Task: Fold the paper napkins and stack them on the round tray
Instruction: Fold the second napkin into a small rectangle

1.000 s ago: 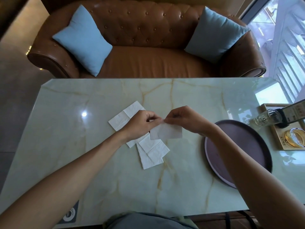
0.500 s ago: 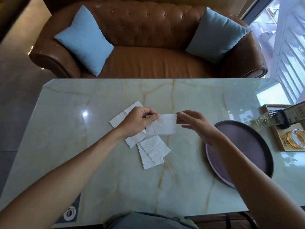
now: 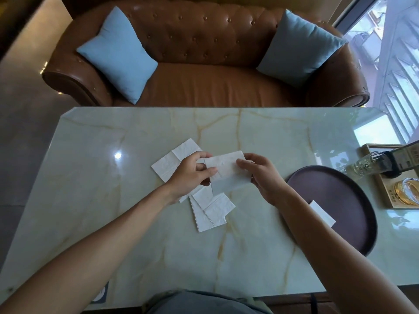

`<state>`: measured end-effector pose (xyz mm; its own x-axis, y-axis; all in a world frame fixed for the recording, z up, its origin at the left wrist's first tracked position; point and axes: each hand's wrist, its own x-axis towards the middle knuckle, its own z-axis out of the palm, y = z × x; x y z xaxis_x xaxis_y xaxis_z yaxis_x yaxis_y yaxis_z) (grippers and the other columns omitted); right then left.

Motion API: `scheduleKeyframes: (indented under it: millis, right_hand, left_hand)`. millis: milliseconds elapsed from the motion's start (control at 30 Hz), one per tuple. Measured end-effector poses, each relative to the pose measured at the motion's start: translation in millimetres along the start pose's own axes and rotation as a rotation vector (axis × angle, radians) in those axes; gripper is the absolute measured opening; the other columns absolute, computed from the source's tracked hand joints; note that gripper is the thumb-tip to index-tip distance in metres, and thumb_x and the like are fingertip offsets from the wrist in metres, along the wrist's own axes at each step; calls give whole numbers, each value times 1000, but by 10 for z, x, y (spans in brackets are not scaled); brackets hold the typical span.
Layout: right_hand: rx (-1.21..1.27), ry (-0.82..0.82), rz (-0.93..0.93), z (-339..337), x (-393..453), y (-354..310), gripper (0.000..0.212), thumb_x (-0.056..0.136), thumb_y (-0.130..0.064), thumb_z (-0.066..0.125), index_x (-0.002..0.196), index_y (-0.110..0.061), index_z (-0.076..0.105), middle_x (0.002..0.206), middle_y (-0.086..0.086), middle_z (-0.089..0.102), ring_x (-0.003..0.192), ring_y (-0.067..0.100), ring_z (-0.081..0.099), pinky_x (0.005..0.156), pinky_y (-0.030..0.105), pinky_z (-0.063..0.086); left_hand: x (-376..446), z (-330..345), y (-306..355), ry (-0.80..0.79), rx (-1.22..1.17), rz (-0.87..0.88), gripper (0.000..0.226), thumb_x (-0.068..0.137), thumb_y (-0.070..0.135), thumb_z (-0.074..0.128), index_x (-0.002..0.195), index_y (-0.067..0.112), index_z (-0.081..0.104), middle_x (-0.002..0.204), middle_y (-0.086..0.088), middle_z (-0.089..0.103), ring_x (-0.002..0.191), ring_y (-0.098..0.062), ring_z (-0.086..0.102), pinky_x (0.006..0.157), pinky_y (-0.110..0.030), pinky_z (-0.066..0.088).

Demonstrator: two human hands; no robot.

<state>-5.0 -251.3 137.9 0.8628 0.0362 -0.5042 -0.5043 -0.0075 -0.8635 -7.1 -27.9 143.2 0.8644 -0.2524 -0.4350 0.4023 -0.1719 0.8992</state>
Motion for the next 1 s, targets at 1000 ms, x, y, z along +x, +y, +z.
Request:
scheduleKeyframes:
  millis: [1000]
  right_hand:
    - [-715,112,-374,-2,-121,51,7,88,-15,74,95,-19,73,103,-2,64,94,13,62,79,15,42]
  left_hand:
    - [46,73,-163,110,424,227,12,93,23,71,102,28,75,98,2,66,75,3,60,72,-8,43]
